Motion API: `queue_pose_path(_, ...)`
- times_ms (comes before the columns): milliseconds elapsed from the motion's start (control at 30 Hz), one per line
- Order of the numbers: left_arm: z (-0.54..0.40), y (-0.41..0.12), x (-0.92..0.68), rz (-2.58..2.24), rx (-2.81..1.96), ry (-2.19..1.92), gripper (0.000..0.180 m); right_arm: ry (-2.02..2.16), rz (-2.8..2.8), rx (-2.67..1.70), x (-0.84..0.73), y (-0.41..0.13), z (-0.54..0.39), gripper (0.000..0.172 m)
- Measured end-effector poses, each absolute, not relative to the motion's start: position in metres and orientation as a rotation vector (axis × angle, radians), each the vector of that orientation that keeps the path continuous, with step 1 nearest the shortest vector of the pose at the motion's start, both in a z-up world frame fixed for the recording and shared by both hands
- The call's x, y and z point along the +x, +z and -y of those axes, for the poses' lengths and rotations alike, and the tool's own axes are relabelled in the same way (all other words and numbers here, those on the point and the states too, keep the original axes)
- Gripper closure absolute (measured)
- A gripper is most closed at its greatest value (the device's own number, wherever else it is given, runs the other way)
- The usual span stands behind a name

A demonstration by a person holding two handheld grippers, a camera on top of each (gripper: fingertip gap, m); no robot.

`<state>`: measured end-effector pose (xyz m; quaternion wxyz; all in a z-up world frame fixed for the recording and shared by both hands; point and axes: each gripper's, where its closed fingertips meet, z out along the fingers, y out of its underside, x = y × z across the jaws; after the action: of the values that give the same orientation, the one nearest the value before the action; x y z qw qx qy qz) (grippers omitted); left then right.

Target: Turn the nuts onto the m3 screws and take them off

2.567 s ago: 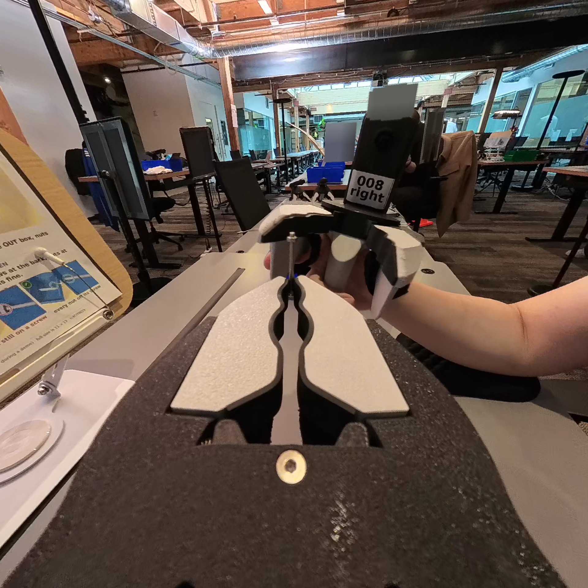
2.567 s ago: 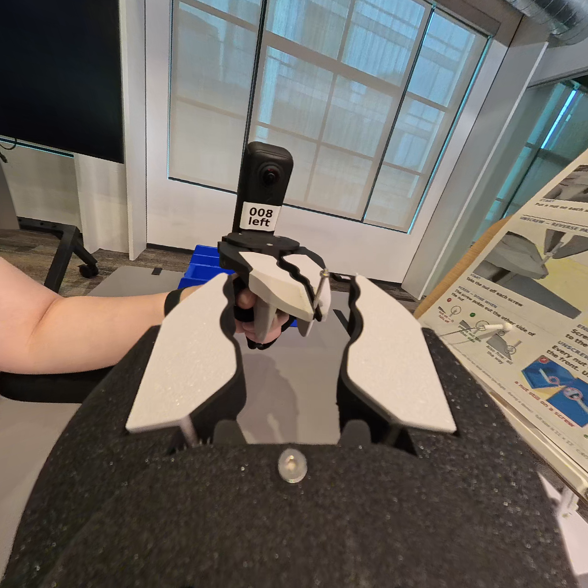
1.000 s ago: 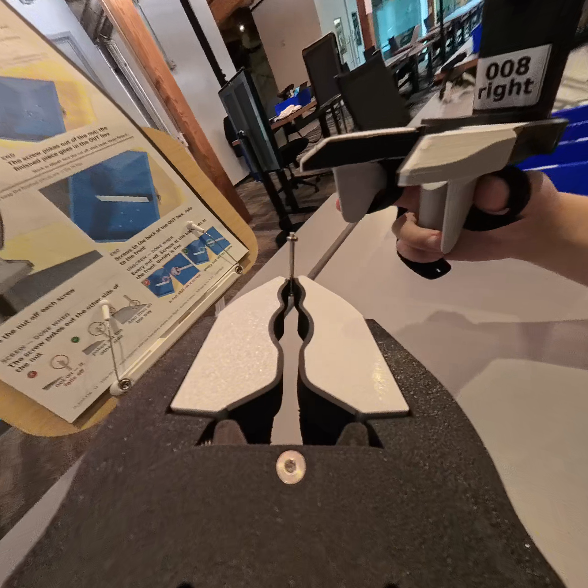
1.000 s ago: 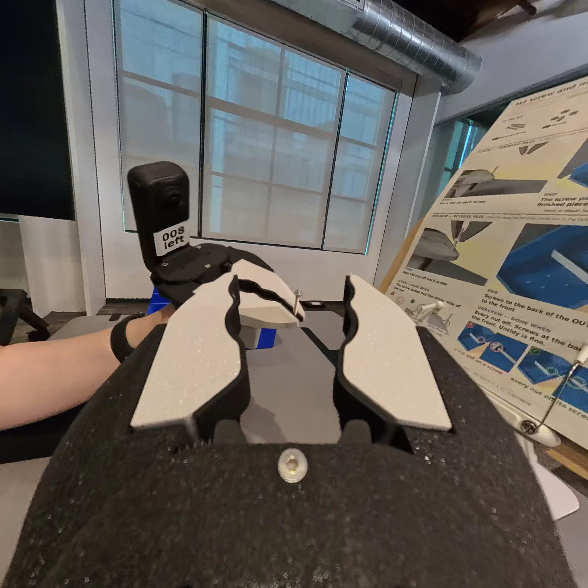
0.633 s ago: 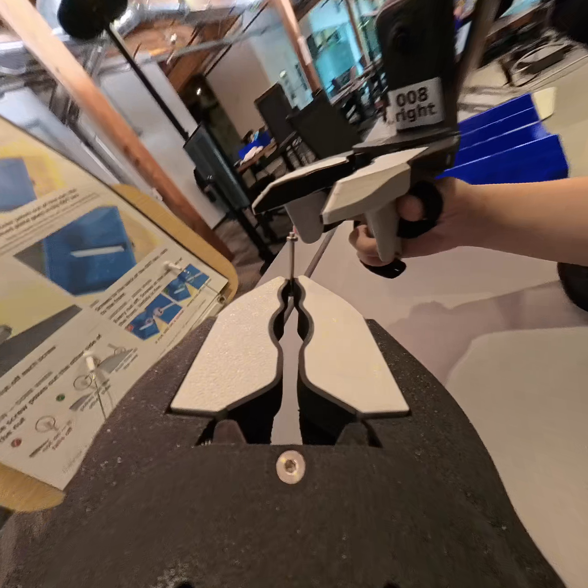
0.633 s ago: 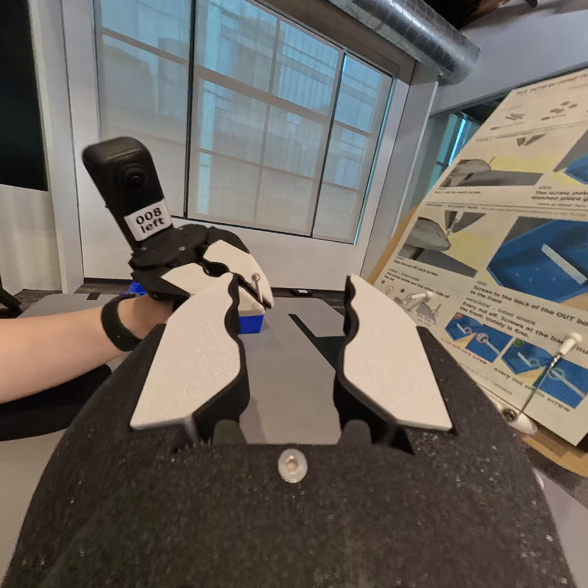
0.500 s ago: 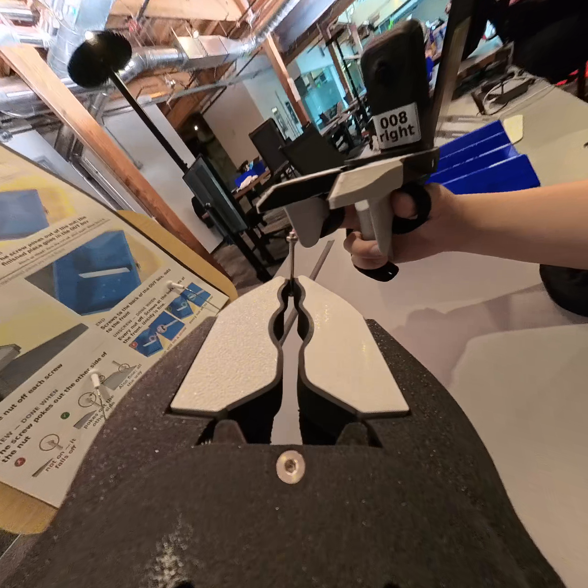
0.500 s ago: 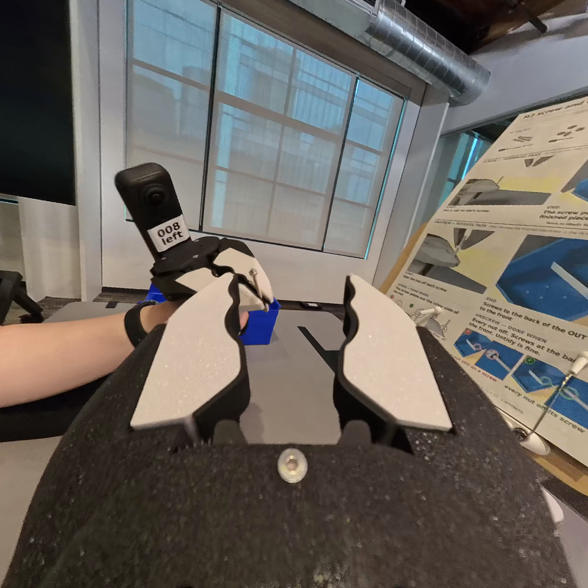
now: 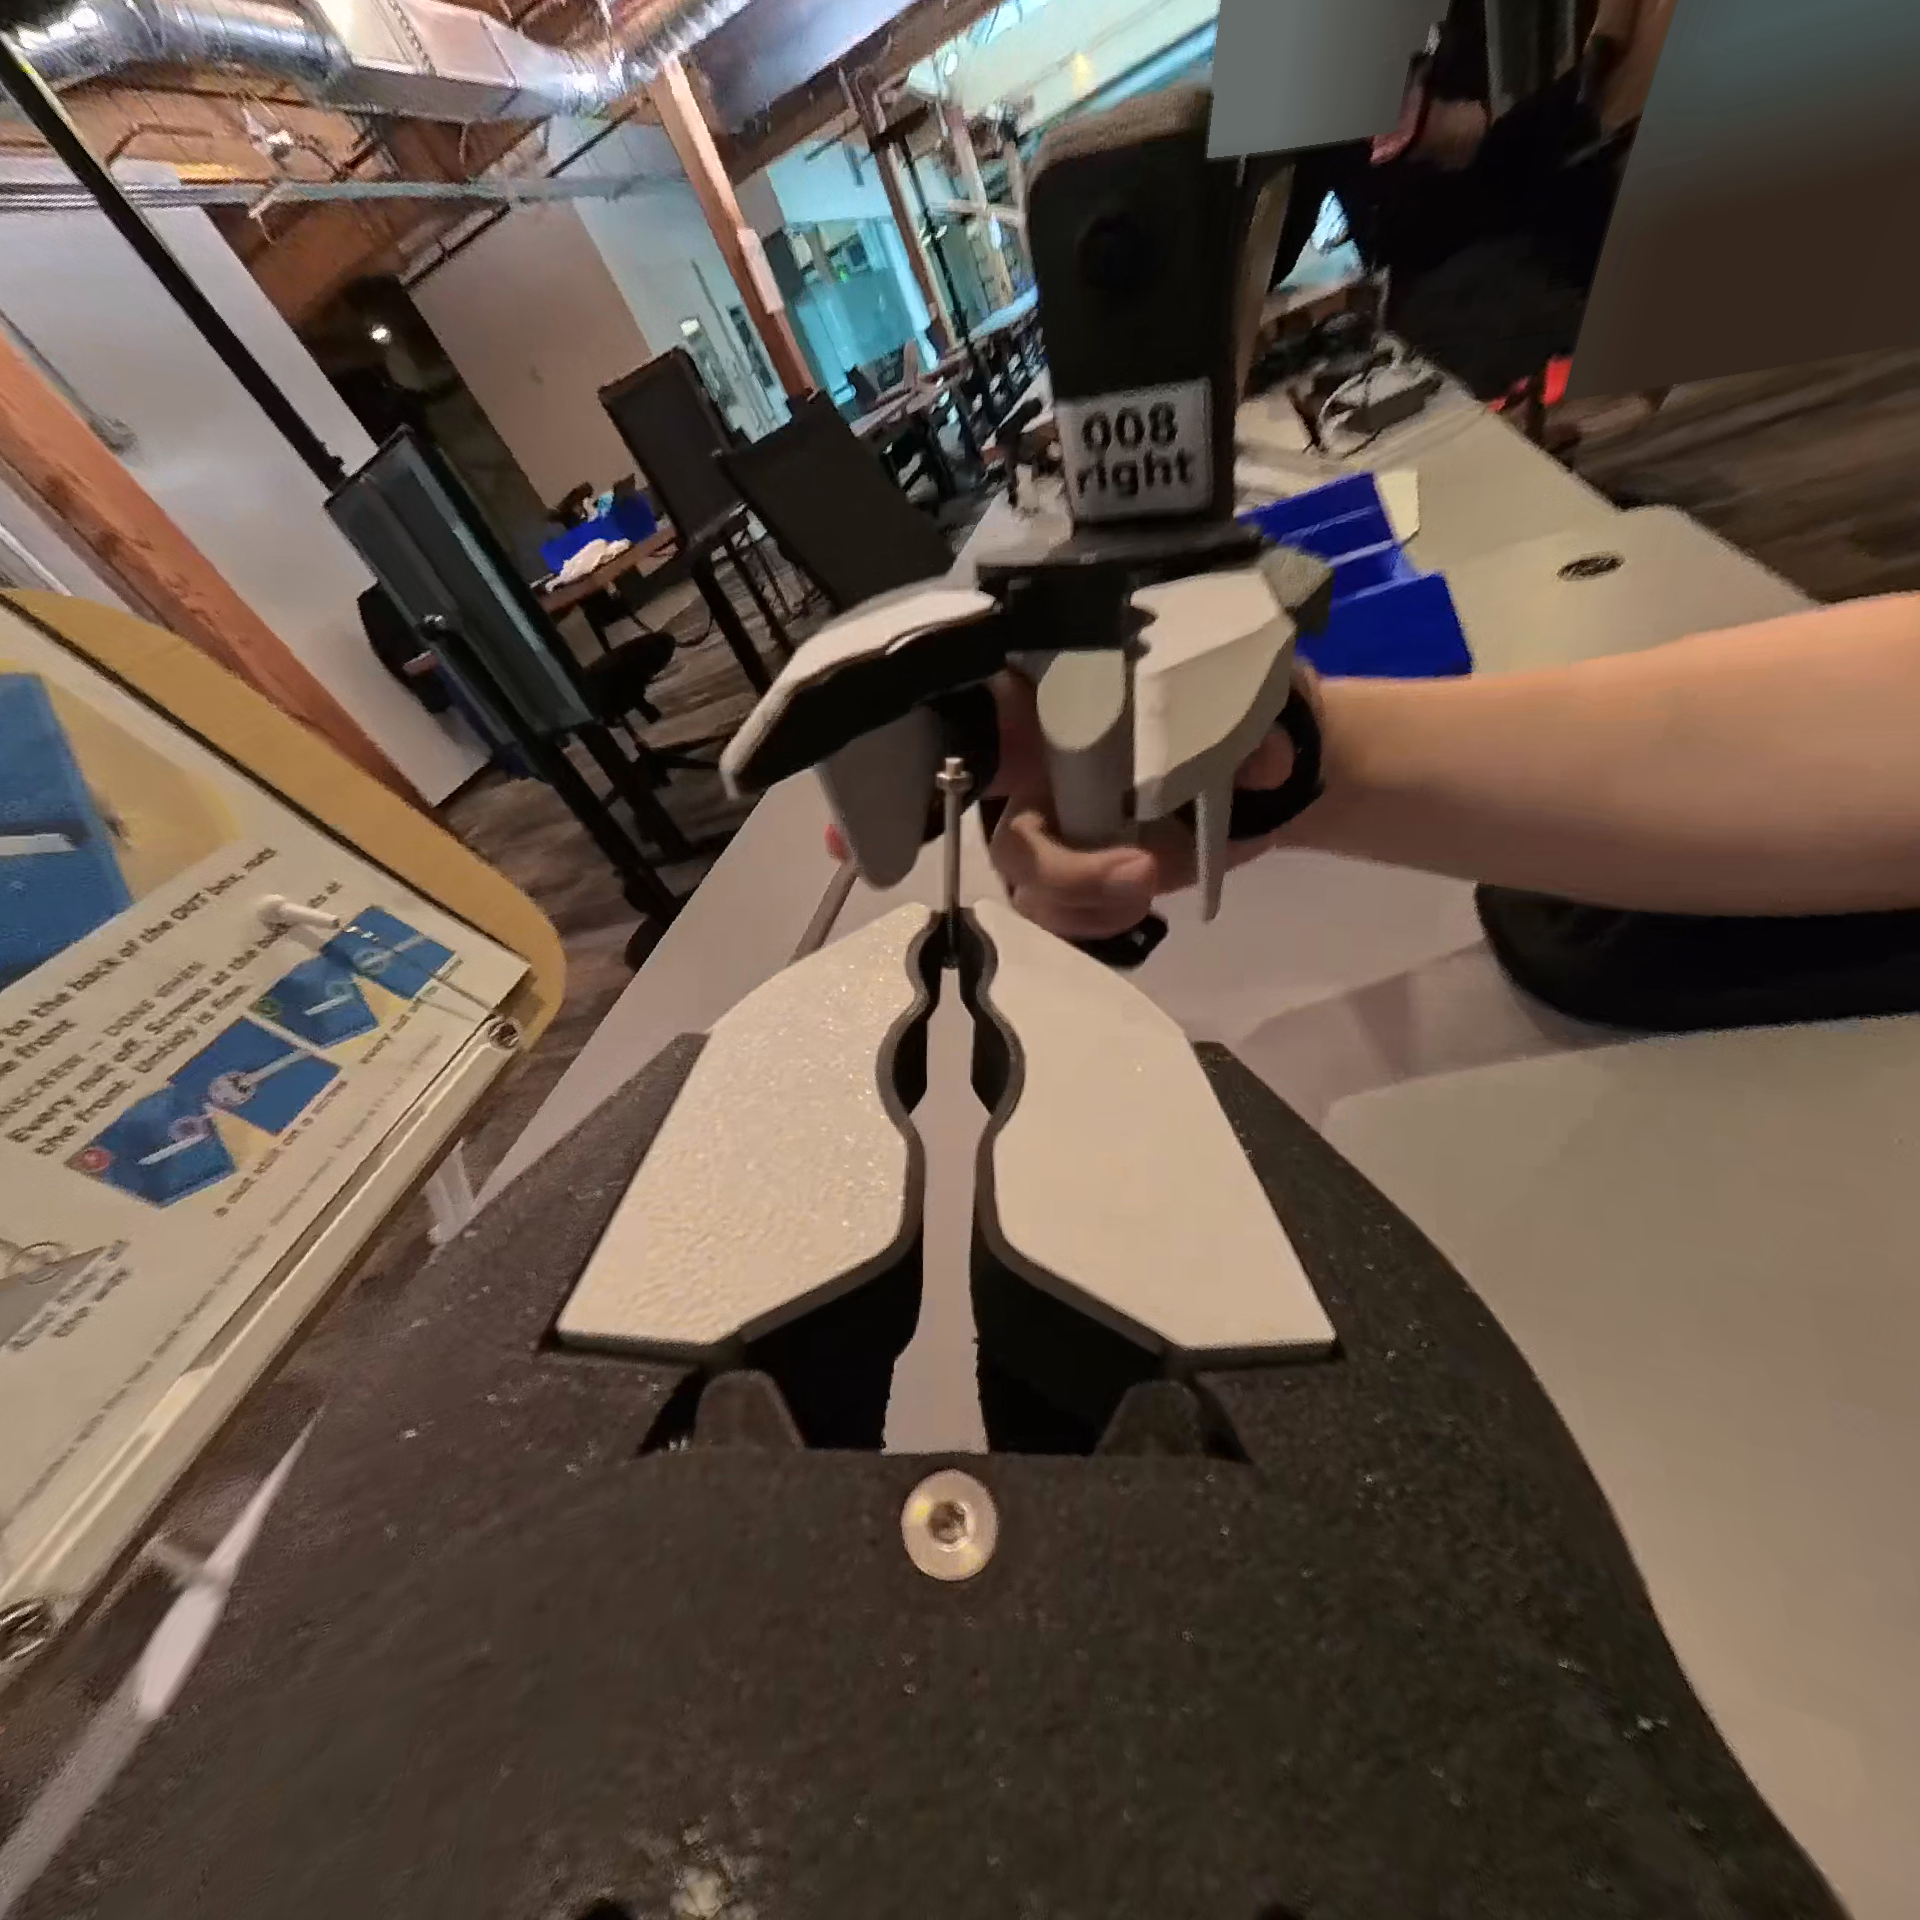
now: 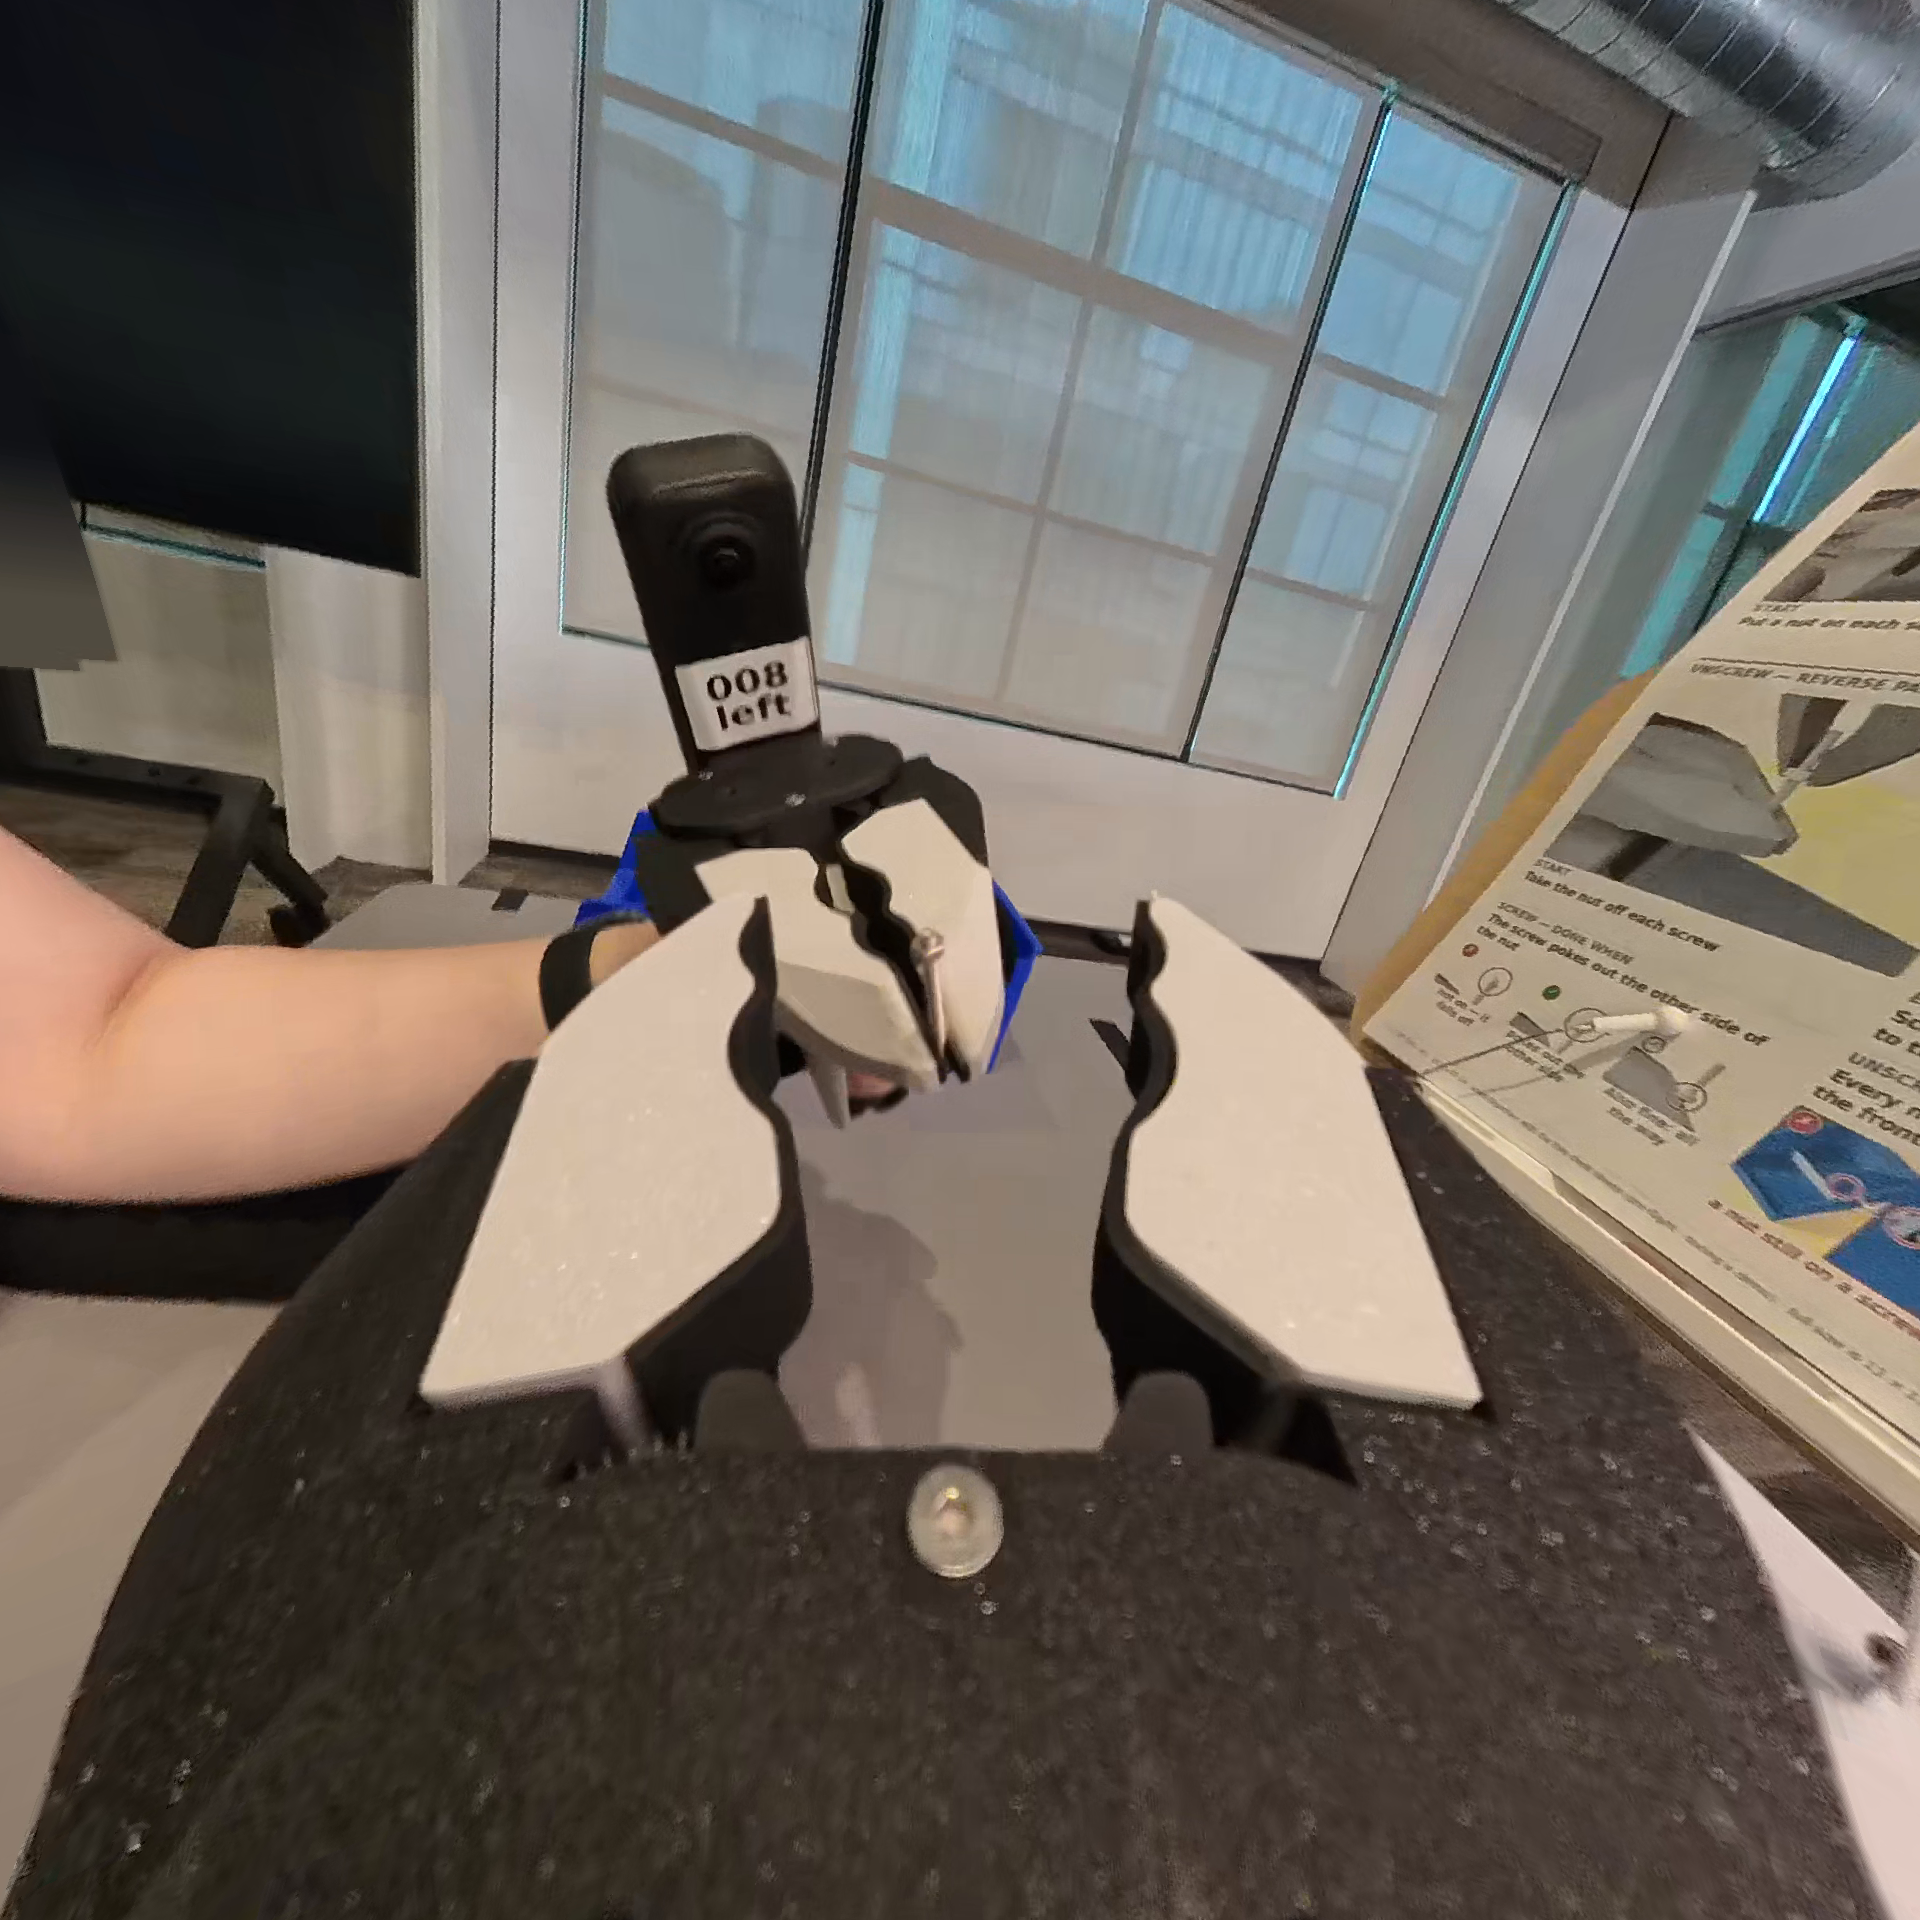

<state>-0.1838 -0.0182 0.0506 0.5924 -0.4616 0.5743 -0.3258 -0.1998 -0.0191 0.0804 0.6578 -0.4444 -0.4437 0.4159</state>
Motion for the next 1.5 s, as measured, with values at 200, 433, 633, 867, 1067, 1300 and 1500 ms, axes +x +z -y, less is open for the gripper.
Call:
queue_pose_path(200, 0.023, 0.055, -0.176, -1.307, -1.078, -0.839, 0.178, 1.03, 1.006, -0.96, -0.218, 0.086, 0.034, 0.106)
queue_pose_path(433, 0.016, 0.064, -0.182, -1.222, -1.108, -0.899, 0.178, 1.011, 1.045, -0.969, -0.23, 0.082, 0.038, 0.102)
queue_pose_path(633, 0.007, 0.065, -0.188, -1.193, -1.138, -0.879, 0.178, 0.97, 1.038, -0.998, -0.226, 0.078, 0.031, 0.098)
queue_pose_path(867, 0.006, 0.067, -0.19, -1.167, -1.139, -0.908, 0.178, 0.952, 0.969, -1.011, -0.219, 0.083, 0.021, 0.101)
queue_pose_path(1067, 0.003, 0.062, -0.182, -1.168, -1.176, -0.897, 0.178, 0.949, 0.981, -0.991, -0.223, 0.085, 0.026, 0.099)
queue_pose_path(1300, -0.004, 0.077, -0.2, -1.057, -1.164, -0.977, 0.178, 0.967, 0.932, -1.01, -0.211, 0.087, 0.017, 0.103)
queue_pose_path(1500, 0.007, 0.068, -0.184, -1.15, -1.153, -0.95, 0.178, 0.91, 0.955, -1.003, -0.221, 0.086, 0.021, 0.097)
